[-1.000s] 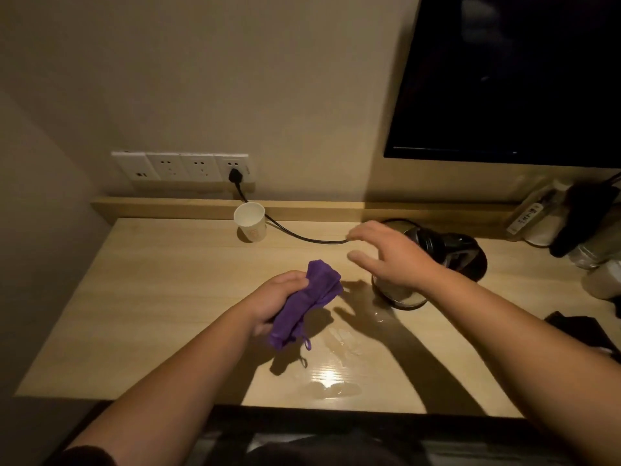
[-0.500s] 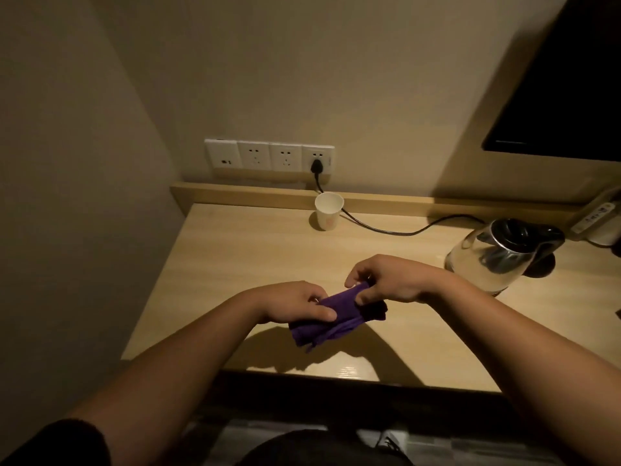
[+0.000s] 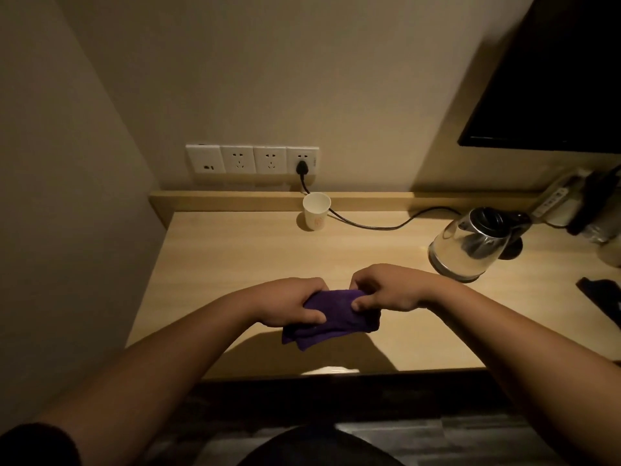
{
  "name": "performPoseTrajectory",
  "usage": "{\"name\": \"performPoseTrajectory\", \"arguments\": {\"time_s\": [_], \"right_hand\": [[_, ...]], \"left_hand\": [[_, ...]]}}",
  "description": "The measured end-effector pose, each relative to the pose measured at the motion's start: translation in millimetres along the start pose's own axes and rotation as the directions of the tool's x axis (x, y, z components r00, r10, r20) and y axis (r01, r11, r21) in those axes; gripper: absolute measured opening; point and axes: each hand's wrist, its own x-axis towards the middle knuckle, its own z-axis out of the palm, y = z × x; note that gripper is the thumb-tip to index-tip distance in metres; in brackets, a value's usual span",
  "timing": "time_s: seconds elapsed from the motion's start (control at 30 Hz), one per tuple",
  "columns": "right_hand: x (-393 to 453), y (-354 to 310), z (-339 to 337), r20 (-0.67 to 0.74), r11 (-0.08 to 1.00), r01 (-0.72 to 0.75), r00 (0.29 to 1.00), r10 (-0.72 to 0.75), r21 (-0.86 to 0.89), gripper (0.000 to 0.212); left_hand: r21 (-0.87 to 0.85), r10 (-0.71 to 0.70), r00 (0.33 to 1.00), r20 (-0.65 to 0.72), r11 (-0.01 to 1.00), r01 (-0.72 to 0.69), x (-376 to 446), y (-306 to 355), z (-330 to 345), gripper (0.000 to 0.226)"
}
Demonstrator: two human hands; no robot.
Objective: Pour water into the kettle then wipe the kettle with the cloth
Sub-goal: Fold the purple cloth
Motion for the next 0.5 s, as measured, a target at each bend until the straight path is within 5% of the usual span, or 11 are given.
{"name": "performPoseTrajectory", "arguments": {"time_s": [0.17,0.5], "right_hand": [[-3,15,3,0.063,0.997,0.040,0.997,-0.036,-0.061,0.042],[-3,71,-11,0.074,0.998,0.052,0.996,-0.050,-0.029,0.021]], "left_hand": [[0.091,0.007,1.000,-0.002,0.996,-0.007,16,6,-2,0.038],[0.247,-0.028,0.997,0.068,0.969,0.011,59,21,9,0.024]]}}
